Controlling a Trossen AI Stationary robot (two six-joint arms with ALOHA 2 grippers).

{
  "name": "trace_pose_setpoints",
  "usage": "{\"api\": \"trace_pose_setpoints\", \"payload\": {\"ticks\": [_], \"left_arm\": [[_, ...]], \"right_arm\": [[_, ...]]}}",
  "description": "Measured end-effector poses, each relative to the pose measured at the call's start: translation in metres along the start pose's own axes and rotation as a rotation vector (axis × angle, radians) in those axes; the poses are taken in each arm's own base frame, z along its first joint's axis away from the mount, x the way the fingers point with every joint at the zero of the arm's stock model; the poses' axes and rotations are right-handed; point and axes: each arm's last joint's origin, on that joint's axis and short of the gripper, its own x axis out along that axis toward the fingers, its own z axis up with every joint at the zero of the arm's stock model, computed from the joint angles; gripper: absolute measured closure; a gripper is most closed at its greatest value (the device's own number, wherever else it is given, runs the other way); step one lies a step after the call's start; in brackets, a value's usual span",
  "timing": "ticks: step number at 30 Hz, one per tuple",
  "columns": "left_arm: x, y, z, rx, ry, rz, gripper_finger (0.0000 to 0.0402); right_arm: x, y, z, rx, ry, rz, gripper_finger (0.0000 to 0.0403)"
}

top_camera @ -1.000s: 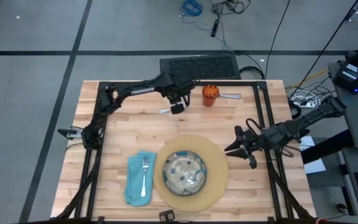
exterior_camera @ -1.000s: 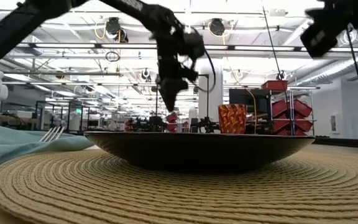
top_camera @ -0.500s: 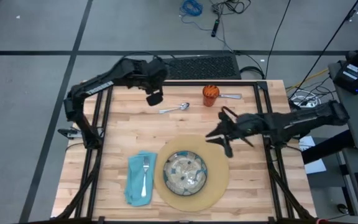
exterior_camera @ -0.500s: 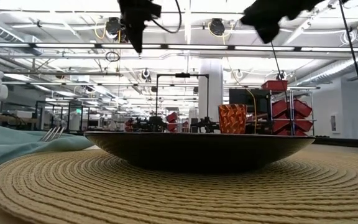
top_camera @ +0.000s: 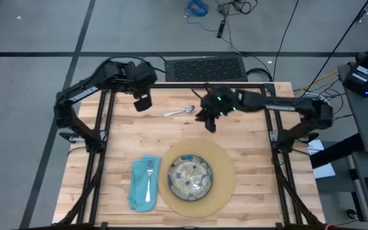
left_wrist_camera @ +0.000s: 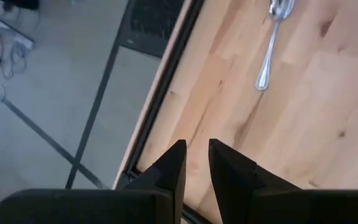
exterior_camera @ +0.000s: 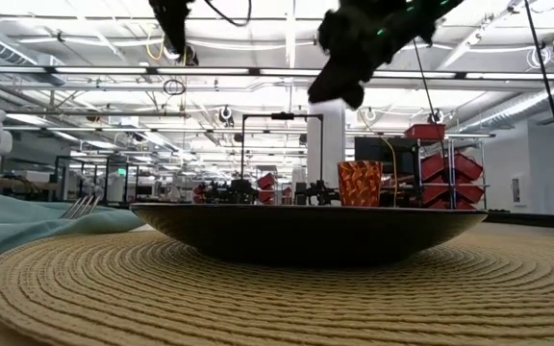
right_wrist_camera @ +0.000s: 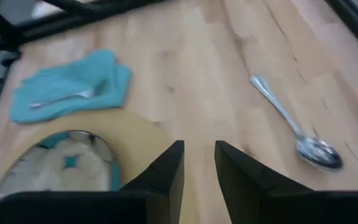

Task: Set table place
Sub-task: Move the silver spoon to the right side of the brown mat

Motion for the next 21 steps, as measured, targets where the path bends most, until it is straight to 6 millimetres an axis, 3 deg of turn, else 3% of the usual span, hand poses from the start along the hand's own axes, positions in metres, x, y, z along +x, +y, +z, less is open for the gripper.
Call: {"api": "trace_pose_setpoints", "payload": {"ticks": [6, 12, 17, 21], "left_arm": [[-0.029, 0.012, -0.024, -0.044, -0.091, 0.026, 0.0347], [-0.061, 0.023, -0.055, -0.138, -0.197, 0.028, 0.0347], [-0.074, 0.028, -0.072, -0.187, -0.249, 0.023, 0.0347], [-0.069, 0.025, -0.08, -0.177, -0.226, 0.01, 0.0347]], "right_arm": [[0.027, -0.037, 0.018, 0.02, 0.094, 0.092, 0.0321], [0.046, -0.07, 0.028, 0.045, 0.188, 0.05, 0.0321], [0.064, -0.092, 0.031, 0.048, 0.251, 0.03, 0.0321], [0.078, -0.106, 0.038, 0.025, 0.261, 0.02, 0.0321]]}}
